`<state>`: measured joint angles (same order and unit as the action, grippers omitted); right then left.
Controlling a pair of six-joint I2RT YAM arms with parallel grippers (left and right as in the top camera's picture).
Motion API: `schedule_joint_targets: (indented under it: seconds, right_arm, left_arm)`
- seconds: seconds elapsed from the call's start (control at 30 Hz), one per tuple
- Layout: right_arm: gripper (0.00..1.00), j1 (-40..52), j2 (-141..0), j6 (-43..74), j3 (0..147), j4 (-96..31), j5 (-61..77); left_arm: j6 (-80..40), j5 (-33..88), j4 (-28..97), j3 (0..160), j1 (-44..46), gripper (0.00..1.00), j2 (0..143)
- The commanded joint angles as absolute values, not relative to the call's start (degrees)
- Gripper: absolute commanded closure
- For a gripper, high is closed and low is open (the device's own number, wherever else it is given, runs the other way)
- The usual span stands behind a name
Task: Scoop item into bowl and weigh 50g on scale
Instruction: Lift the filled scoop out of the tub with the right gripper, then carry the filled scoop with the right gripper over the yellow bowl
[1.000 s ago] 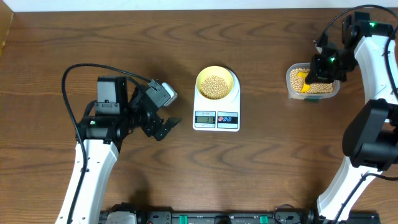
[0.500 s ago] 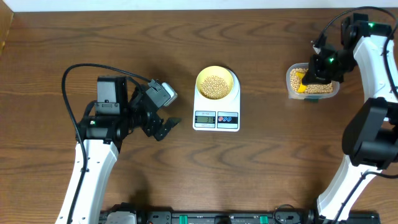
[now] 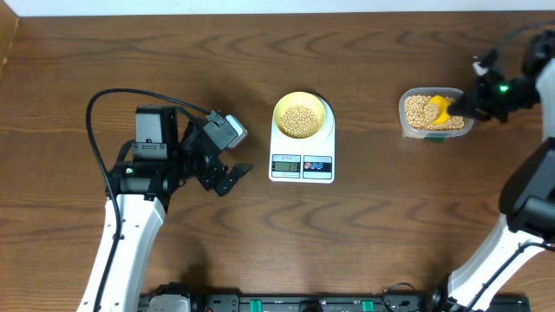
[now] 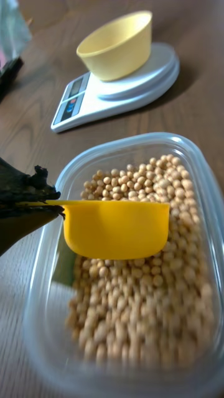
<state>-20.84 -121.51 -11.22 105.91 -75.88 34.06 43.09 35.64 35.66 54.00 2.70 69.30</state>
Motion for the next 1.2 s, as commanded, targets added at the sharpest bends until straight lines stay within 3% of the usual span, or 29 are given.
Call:
schedule_joint_targets:
  seconds: [0.0, 0.43, 0.93, 1.17]
  right_arm:
    - [0.99, -24.6, -122.2, -14.9, 105.5, -76.6, 42.2]
    - [0.99, -27.8, -122.2, -17.4, 105.5, -80.0, 53.3]
    - [0.99, -11.9, -122.2, -16.2, 105.5, -79.6, 59.3]
    - [0.99, -4.5, -122.2, -10.2, 105.5, -73.3, 63.8]
  left_arm:
    - [42.3, 36.0, 35.7, 55.0, 2.8, 0.02, 69.5]
    - [42.3, 36.0, 35.7, 55.0, 2.8, 0.02, 69.5]
    - [42.3, 36.0, 35.7, 55.0, 2.8, 0.02, 69.4]
    - [42.3, 36.0, 35.7, 55.0, 2.8, 0.02, 69.4]
